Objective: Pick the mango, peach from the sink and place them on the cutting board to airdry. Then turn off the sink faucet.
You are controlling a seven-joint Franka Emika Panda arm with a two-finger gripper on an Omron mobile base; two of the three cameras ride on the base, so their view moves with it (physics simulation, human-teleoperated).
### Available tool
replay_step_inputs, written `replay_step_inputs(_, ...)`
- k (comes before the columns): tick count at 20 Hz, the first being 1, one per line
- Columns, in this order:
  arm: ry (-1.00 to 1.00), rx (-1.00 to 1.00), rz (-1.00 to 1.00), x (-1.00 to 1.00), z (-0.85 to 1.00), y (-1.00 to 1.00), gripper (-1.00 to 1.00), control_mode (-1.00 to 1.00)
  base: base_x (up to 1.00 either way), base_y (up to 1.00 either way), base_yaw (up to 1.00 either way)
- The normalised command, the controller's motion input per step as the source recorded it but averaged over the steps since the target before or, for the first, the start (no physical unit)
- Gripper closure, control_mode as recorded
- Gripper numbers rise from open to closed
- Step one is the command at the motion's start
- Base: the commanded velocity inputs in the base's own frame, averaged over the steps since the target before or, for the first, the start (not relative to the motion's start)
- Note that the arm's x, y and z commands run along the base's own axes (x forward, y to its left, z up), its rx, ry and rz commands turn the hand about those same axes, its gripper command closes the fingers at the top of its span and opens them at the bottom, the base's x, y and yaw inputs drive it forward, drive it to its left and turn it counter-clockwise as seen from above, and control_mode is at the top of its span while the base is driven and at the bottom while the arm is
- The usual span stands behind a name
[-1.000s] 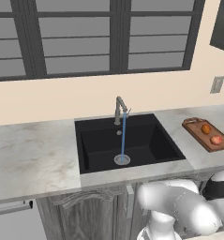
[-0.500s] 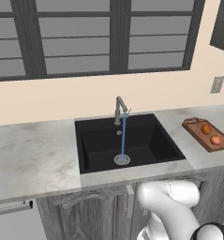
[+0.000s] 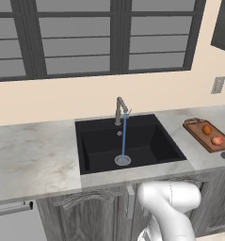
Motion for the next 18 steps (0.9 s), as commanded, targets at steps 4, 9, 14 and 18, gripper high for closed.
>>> replay_step_inputs(4,0.0,0.01,-0.02,-0.05,-0.09,-0.01,-1.0,-1.0,0.0,0.0,0.0)
replay_step_inputs(9,-0.01,0.21,0.0,0.26,0.33,0.22,-1.0,-1.0,0.0,0.0,0.0)
replay_step_inputs(14,0.0,0.23,0.04,0.4,0.26,0.22,-1.0,-1.0,0.0,0.0,0.0)
replay_step_inputs(18,-0.05,0.22,0.05,0.16,-0.17,0.23,-1.0,-1.0,0.0,0.0,0.0)
